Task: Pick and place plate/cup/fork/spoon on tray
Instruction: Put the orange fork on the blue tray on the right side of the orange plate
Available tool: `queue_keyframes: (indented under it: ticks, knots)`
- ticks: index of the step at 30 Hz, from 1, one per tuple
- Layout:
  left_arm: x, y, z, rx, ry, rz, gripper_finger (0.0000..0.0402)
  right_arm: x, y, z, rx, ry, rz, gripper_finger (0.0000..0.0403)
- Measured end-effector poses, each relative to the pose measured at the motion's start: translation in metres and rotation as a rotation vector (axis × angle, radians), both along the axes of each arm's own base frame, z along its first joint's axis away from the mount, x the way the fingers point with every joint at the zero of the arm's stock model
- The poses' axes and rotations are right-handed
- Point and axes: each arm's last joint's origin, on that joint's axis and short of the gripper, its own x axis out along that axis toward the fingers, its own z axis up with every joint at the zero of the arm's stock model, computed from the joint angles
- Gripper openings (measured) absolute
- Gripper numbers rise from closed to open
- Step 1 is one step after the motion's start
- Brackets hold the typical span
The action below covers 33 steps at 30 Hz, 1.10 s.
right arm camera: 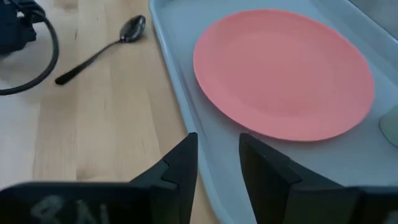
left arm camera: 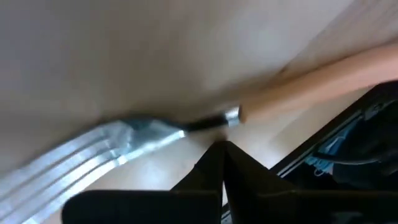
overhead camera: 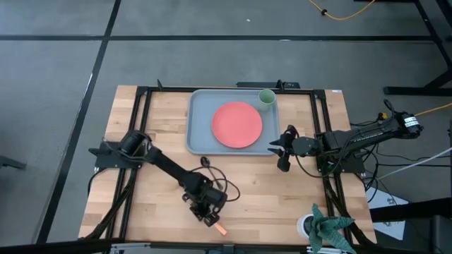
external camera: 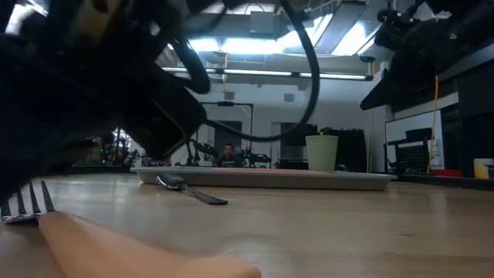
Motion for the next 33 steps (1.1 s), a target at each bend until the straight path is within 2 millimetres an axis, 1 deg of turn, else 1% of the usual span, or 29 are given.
queue_keyframes:
  ticks: [4, 6, 10, 13, 16, 18, 21, 24, 26, 29, 31, 33]
  knots:
    - [0.01, 0.03, 0.0, 0.021, -0.044, -0.013, 0.0, -0.001, 0.0, -0.001, -0.002, 0.017, -0.001, 0.0121]
    - [0.014, 0.041, 0.0, 0.035, -0.069, -0.017, 0.0, -0.001, 0.0, -0.001, -0.002, 0.017, -0.002, 0.0121]
    - [0.019, 0.057, 0.0, 0.051, -0.107, -0.035, 0.0, -0.001, 0.0, -0.001, -0.002, 0.017, -0.001, 0.0121]
    - [0.024, 0.069, 0.0, 0.055, -0.13, -0.017, 0.0, -0.001, 0.0, -0.001, -0.002, 0.017, -0.001, 0.0121]
    - [0.03, 0.077, 0.003, 0.059, -0.169, -0.014, 0.0, -0.001, 0.0, -0.001, -0.002, 0.017, -0.001, 0.0121]
    - [0.033, 0.076, 0.006, 0.068, -0.17, -0.02, 0.0, -0.001, 0.0, -0.001, -0.002, 0.017, -0.001, 0.0121]
    - [0.033, 0.067, 0.012, 0.082, -0.149, -0.042, 0.0, -0.001, 0.0, -0.001, -0.002, 0.017, -0.001, 0.0121]
    - [0.031, 0.05, 0.019, 0.062, -0.13, -0.081, 0.0, -0.001, 0.0, -0.001, -0.001, 0.017, -0.002, 0.0121]
    - [0.03, 0.035, 0.022, 0.042, -0.146, -0.108, 0.0, -0.001, 0.0, -0.001, -0.002, 0.017, -0.001, 0.0121]
    - [0.028, 0.019, 0.021, 0.003, -0.145, -0.104, 0.0, -0.001, 0.0, -0.001, -0.002, 0.017, -0.001, 0.0121]
    - [0.029, 0.014, 0.021, -0.001, -0.161, -0.096, 0.0, -0.001, 0.0, -0.001, -0.002, 0.016, -0.001, 0.0121]
    - [0.034, 0.011, 0.015, -0.011, -0.182, -0.083, 0.0, -0.001, 0.0, -0.001, -0.003, 0.017, 0.0, 0.0121]
